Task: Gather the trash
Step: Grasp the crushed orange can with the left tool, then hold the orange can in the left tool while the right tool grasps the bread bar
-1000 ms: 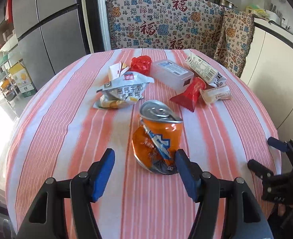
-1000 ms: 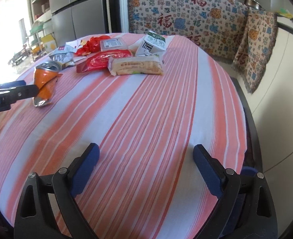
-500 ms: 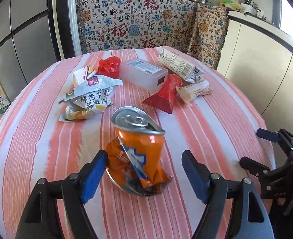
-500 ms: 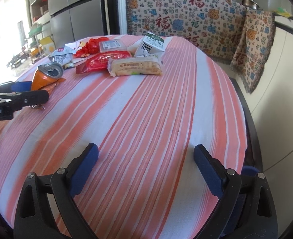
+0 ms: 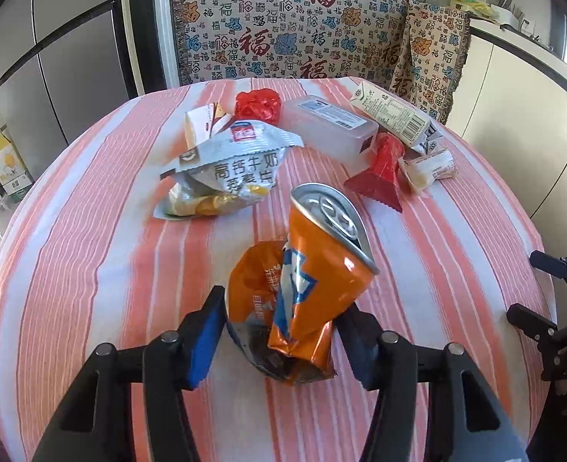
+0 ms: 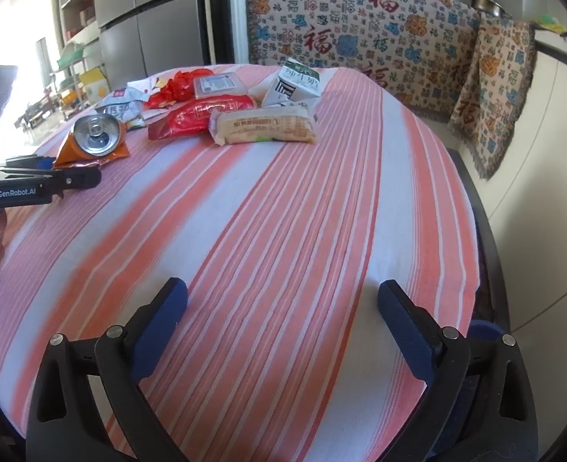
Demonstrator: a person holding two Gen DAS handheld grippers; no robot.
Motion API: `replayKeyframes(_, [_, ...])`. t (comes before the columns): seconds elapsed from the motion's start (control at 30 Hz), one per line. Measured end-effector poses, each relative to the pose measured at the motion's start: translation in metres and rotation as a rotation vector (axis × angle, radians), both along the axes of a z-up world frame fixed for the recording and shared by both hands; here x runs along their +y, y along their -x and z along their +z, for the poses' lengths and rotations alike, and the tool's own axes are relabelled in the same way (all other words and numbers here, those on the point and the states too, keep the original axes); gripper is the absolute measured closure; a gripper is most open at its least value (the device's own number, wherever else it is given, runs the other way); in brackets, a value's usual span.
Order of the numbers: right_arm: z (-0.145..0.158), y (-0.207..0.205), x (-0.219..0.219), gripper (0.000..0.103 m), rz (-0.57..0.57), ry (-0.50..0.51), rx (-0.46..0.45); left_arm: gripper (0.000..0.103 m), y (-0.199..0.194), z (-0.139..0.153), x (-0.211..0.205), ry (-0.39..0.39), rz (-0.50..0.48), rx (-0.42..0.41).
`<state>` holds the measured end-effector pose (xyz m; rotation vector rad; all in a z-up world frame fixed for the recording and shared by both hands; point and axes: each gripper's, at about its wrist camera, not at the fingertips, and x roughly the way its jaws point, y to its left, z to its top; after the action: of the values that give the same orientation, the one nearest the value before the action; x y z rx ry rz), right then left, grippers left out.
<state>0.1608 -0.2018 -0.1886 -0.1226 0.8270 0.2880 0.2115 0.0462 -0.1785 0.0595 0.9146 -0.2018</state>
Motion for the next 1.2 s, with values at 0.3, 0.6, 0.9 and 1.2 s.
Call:
replayKeyframes(0.3, [0.0, 0.001, -0.002, 0.003, 0.003, -0.001, 0.005, 0.033, 0.001, -0.003, -0.003, -0.042, -0.017, -0.005])
replayKeyframes(0.6, [0.01, -0.016, -0.004, 0.01, -0.02, -0.034, 0.097, 0.029, -0.001, -0.004, 0.0, -0.038, -0.018, -0.003])
replayKeyframes(0.9, [0.02, -0.123, 0.002, 0.026, -0.223, -0.379, 0.237, 0.028, 0.0, -0.004, -0.001, -0.034, -0.018, -0.001])
replayKeyframes(1.2, [0.016, -0.15, 0.034, 0.063, -0.27, -0.232, 0.207, 0.028, -0.001, -0.003, -0.001, -0.03, -0.017, 0.0])
